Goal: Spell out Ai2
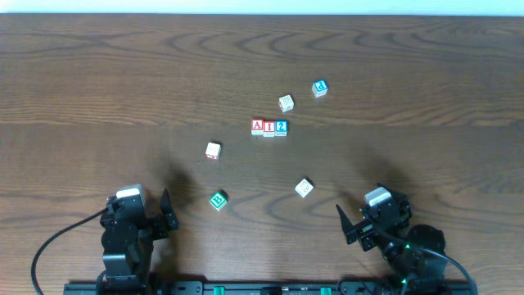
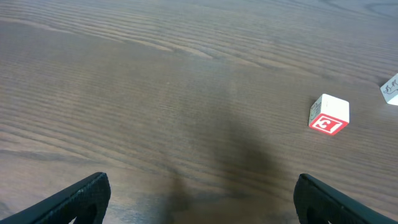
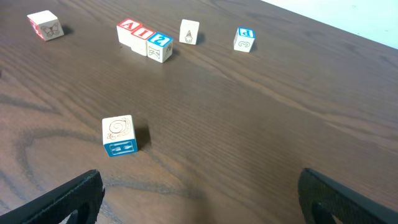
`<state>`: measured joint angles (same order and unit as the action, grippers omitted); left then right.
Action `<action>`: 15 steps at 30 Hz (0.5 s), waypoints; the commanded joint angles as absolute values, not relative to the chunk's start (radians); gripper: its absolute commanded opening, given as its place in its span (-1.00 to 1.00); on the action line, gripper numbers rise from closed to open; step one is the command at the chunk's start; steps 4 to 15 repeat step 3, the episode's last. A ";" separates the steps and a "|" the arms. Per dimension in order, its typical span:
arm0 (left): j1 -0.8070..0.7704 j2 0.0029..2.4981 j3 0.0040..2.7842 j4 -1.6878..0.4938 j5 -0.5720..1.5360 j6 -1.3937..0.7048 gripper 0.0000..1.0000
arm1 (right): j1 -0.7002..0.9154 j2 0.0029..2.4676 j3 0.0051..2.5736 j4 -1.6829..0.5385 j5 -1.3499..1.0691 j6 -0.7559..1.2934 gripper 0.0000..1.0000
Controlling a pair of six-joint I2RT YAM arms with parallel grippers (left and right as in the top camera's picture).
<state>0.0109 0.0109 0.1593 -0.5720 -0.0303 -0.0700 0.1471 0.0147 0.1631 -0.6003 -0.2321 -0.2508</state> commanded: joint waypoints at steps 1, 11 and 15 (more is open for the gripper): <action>0.007 0.004 0.150 -0.572 -0.043 -0.056 0.91 | 0.140 0.006 0.156 -0.598 -0.236 -0.260 0.98; 0.007 0.004 0.150 -0.572 -0.043 -0.056 0.91 | 0.140 0.006 0.156 -0.598 -0.236 -0.259 0.98; 0.007 0.004 0.150 -0.572 -0.043 -0.056 0.91 | 0.140 0.006 0.156 -0.598 -0.236 -0.259 0.98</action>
